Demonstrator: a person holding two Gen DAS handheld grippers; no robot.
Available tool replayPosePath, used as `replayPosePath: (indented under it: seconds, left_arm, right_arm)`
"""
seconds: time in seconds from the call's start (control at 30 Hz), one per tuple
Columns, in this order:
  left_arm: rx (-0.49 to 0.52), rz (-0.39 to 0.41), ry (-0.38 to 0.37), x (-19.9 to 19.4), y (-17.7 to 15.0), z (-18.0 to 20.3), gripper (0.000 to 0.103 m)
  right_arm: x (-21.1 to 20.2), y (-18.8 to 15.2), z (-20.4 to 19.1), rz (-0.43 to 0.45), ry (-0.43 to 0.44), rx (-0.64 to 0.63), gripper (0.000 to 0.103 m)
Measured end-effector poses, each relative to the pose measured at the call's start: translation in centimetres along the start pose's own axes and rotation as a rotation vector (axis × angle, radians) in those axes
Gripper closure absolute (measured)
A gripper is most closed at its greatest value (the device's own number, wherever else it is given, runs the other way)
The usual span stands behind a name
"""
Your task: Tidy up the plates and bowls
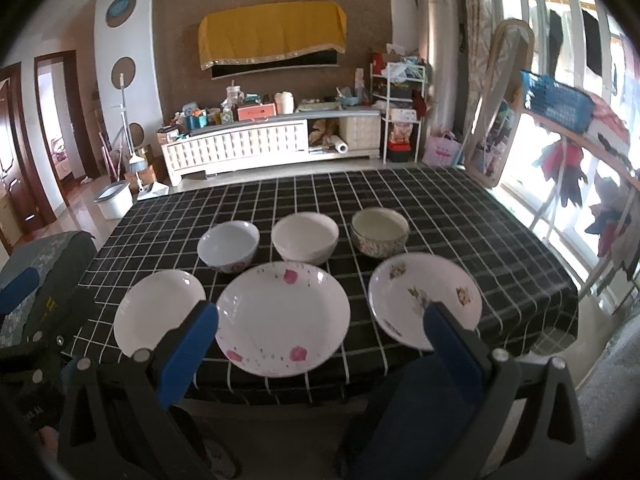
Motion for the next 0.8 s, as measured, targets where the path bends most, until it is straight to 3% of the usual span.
replayPosePath:
  seconds: [0.27, 0.4, 0.57, 0.8]
  left_arm:
    - [0.023, -0.024, 0.044, 1.9, 2.4, -2.9, 0.001]
    - [-0.045, -0.053, 0.081, 3.5, 3.0, -6.0, 0.001]
    - [-0.110, -0.145, 0.143, 6.6, 2.0, -9.7, 0.001]
    - [-0.178, -0.292, 0.170, 11.1, -1.3, -12.9, 0.001]
  right_arm:
    - [2.0, 3.8, -3.6, 0.026, 0.092, -0.075, 0.000]
    - [4.6, 5.3, -5.5, -0.004, 0.166, -0.098, 0.000]
    - [9.2, 5.5, -7.3, -0.097, 0.222, -0.101, 0.000]
    - [15.1, 3.0, -10.6, -0.238, 0.284, -0.161, 0.000]
Point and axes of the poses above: each gripper's, at about its wrist camera, not at the fingertips, and x roughly the way its jaws point, z to its right, y to its top, the point moved 4 cm from there along x, roughly the way its jaws point, and after that the axes turned 7 degrees about y, right-handed, at the moved point
